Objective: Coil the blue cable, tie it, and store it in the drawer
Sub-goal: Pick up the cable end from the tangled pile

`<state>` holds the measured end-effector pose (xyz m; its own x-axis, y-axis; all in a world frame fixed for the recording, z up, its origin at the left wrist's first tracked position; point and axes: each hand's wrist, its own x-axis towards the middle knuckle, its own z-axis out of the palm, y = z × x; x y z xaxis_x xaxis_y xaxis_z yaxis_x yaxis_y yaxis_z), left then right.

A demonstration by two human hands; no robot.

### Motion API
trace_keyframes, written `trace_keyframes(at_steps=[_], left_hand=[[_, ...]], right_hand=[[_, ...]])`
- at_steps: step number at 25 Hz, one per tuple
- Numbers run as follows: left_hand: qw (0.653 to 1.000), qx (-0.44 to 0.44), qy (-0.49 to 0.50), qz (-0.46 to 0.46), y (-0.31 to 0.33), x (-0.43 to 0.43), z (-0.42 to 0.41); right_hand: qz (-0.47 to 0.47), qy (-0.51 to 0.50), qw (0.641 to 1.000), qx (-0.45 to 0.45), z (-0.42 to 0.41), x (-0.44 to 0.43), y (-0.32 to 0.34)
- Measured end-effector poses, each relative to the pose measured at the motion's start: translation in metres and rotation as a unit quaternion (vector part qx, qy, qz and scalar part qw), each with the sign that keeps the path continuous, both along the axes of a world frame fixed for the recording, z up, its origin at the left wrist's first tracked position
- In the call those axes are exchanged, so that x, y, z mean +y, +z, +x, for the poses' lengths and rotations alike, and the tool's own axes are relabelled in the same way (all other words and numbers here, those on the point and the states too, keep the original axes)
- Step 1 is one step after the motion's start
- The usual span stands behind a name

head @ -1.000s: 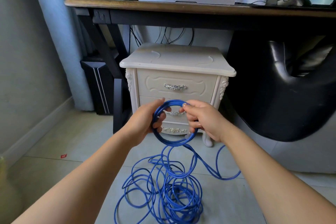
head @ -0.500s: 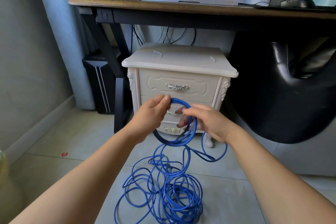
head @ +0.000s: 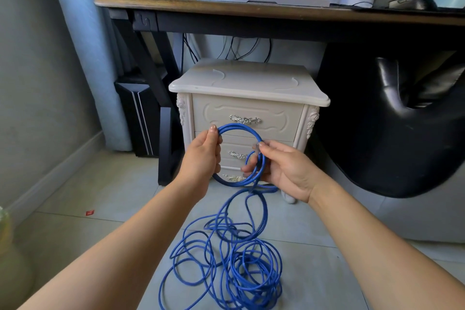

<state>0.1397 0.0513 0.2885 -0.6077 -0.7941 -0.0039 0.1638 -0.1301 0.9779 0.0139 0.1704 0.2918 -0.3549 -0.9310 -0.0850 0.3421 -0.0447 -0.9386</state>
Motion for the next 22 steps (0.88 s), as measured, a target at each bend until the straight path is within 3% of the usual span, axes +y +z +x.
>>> trace_keyframes(at_steps=[3,7,10,12,14,16,19,22], left_hand=[[0.997,0.022,-0.052,0.057,0.0,0.001,0.003],[0.984,0.02,-0.146,0.102,0.01,-0.002,0.012],[0.983,-0.055,-0.175,0.025,0.012,-0.004,0.015],[0.969,-0.131,-0.189,-0.091,0.009,-0.003,0.015],[0.949,-0.181,-0.178,-0.186,0.006,0.0,0.012],[0.946,-0.184,-0.154,-0.22,0.005,0.001,0.009],[0.962,-0.137,-0.133,-0.196,0.009,0.003,0.005],[0.978,-0.097,-0.113,-0.145,0.009,0.001,0.006]], right_hand=[[-0.015,-0.032,0.999,-0.025,0.004,-0.005,0.004],[0.008,-0.048,0.999,0.024,0.002,-0.005,0.008],[0.069,0.007,0.984,0.165,0.003,-0.002,0.011],[0.108,0.049,0.955,0.27,0.006,-0.001,0.012],[0.122,0.047,0.944,0.304,0.008,-0.003,0.011],[0.095,0.016,0.961,0.258,0.008,-0.003,0.009],[0.053,0.019,0.992,0.117,0.004,0.001,0.011],[0.099,0.074,0.989,0.079,-0.005,0.009,0.011]])
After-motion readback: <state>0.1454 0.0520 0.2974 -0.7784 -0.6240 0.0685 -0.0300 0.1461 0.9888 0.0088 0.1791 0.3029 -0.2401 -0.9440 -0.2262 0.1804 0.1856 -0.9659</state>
